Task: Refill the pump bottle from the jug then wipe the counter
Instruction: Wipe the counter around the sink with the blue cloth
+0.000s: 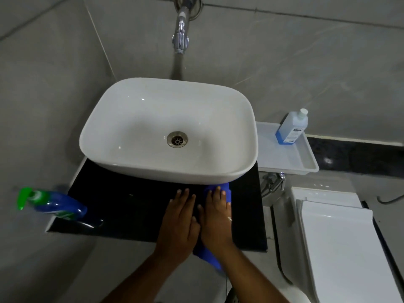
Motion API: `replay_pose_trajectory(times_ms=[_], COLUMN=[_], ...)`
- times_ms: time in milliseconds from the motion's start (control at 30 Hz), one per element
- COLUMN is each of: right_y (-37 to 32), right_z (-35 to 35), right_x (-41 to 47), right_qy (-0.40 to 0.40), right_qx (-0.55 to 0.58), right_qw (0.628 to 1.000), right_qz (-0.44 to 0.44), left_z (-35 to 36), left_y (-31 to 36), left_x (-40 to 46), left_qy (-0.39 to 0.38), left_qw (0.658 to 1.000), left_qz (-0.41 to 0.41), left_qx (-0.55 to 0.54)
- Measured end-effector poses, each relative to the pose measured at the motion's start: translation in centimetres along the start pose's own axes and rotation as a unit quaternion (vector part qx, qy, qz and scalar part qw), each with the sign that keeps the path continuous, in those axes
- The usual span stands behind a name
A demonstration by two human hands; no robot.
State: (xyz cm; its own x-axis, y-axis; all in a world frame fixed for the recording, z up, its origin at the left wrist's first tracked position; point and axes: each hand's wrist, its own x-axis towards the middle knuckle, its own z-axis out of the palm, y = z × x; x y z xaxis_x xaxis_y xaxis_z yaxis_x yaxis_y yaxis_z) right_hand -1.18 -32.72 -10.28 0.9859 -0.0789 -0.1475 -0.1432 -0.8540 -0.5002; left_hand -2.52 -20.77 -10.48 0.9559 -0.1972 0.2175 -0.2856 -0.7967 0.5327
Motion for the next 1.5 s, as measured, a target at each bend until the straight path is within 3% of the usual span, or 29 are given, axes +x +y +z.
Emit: replay_pose_trajectory(times_ms=[100, 200, 300, 467, 633, 867, 1067, 1300, 1500], right_y=[2.6, 7.4, 9.0, 7.9, 6.9, 7.2, 7.1, 6.9, 7.4], right_z=[-2.6, -4.5, -4.4, -3.2, -2.6, -2.6, -2.6, -2.8, -2.2], right_x=[-0.4, -1.7, -2.2, -1.3, -1.3, -1.3, -1.4, -1.5, -1.5], right_qy=[0.016, 0.089, 0.117, 0.105, 0.072, 0.065, 0.065, 0.064, 0.08], right_qx=[0.122, 0.059, -0.021, -0.147, -0.176, -0.173, -0.166, -0.167, -0.163], right_qw=[0.992, 0.994, 0.993, 0.982, 0.981, 0.982, 0.984, 0.983, 0.982], right_qz=[-0.011, 0.025, -0.009, -0.046, -0.042, -0.032, -0.028, -0.034, -0.045], left_z=[0.7, 2.5, 3.9, 3.4, -1.1, -7.1, -7.6, -7.0, -7.0], left_y=[2.4, 4.9, 5.7, 2.7, -3.6, -11.3, -11.8, -11.5, -12.2], left_x=[-0.2, 1.3, 2.0, 1.9, 1.8, 0.3, 0.8, 1.0, 1.8], left_qy=[0.012, -0.045, -0.114, -0.139, -0.166, -0.154, -0.143, -0.113, -0.08], left_qw=[1.0, 0.998, 0.986, 0.972, 0.957, 0.951, 0.952, 0.952, 0.964], left_qz=[0.001, 0.033, 0.017, 0.059, 0.054, -0.005, 0.0, -0.154, -0.138], left_qx=[-0.016, 0.042, 0.116, 0.182, 0.23, 0.269, 0.27, 0.239, 0.212])
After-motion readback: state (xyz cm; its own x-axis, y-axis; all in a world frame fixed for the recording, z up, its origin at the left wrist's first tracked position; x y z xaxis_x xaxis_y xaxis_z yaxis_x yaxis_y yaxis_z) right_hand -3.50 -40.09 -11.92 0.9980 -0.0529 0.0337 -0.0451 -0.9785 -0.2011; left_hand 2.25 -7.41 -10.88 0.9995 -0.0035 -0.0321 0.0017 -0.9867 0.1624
